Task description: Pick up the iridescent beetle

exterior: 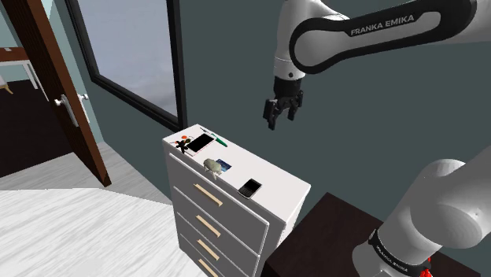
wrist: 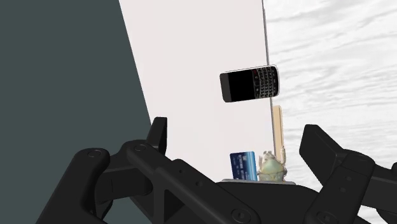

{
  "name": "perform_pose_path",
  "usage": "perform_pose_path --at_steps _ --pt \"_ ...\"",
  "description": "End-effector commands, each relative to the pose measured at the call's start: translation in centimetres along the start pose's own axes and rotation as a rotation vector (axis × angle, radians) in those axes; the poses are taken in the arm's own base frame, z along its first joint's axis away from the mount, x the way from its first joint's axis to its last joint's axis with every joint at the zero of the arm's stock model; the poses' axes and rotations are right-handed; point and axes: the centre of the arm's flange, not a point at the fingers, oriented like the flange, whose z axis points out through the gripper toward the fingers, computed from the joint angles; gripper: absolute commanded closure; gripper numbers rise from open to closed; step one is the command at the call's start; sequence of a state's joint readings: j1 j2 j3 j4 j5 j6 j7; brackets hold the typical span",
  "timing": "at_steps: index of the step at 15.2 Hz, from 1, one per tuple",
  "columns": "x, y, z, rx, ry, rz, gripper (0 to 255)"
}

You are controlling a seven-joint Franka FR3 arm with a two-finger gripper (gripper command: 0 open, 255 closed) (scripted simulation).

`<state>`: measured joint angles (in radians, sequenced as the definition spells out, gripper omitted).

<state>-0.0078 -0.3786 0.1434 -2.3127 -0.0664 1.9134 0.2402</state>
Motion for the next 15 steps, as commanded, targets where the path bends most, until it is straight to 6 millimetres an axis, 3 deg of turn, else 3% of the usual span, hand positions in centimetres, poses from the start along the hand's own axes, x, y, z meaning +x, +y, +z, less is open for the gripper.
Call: perform_pose_path --at_steps 1,15 --pt "1.6 -0.9 1.8 0.001 0.002 0.0 0" --pt "13.5 -7.8 14.1 0.005 0.007 -0.005 0"
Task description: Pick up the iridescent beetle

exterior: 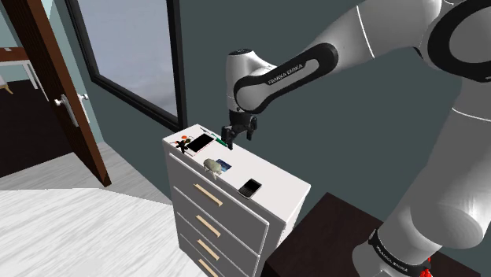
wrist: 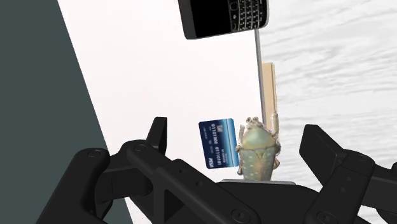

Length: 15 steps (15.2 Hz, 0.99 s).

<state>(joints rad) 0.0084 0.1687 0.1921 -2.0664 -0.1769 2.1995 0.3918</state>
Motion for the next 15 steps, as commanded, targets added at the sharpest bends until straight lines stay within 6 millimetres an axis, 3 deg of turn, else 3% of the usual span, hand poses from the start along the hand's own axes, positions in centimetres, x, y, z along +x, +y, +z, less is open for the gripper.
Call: perform_pose_path --at_steps 1,14,15 --pt "1.7 -0.7 2.0 0.001 0.002 0.0 0" --pt "12.7 -7.0 13.4 0.004 0.007 -0.004 0" --pt "12.7 -7.0 13.9 0.004 0.007 -0.004 0"
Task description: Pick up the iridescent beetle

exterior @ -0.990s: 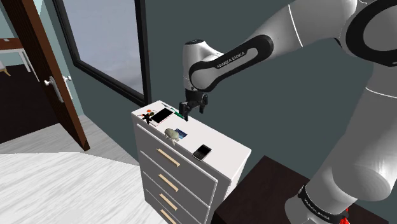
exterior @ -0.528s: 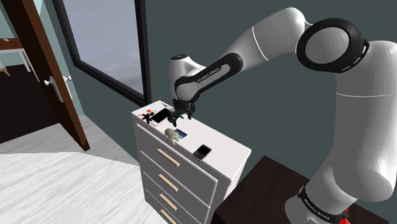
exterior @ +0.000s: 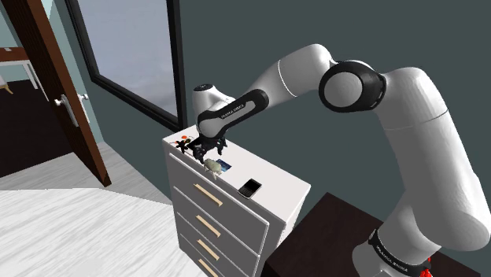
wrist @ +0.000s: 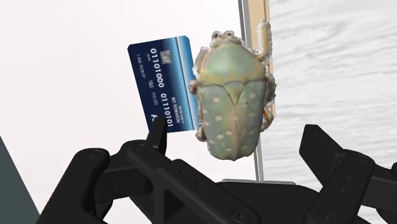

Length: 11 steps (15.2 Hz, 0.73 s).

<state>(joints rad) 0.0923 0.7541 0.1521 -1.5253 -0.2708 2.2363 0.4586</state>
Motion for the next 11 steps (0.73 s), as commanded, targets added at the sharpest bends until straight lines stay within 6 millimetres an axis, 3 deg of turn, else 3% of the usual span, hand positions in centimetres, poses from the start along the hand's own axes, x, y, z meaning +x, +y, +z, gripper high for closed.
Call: perform_pose_path --at_steps 1,6,9,10,11 --pt "0.3 -0.3 1.3 0.0 0.001 0.0 0" --pt "0.3 -0.6 4.0 0.0 0.001 0.0 0" --pt "0.3 -0.6 4.3 0.0 0.001 0.0 0" --pt "0.3 -0.7 4.3 0.0 0.001 0.0 255" --pt "0.3 -0.7 4.3 0.0 0.001 0.0 255"
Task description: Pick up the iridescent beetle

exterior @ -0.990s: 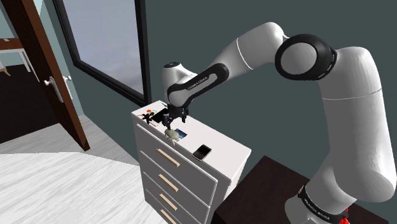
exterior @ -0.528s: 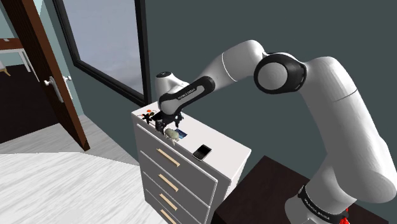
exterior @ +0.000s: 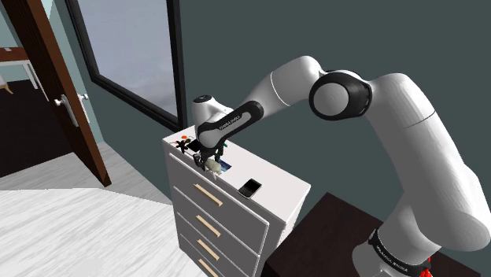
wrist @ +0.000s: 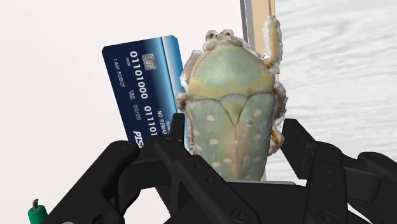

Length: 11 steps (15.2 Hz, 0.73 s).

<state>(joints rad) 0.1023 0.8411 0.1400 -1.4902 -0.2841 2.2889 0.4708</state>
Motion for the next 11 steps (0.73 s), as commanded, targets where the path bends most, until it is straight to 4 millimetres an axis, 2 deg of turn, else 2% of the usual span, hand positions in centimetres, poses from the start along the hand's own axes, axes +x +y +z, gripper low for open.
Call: perform_pose_path --at_steps 1,8,11 --pt "0.0 0.0 0.0 0.0 0.0 0.0 255" --pt "0.0 0.0 0.0 0.0 0.0 0.0 255" --pt "0.0 0.2 -1.5 0.0 0.0 0.0 255"
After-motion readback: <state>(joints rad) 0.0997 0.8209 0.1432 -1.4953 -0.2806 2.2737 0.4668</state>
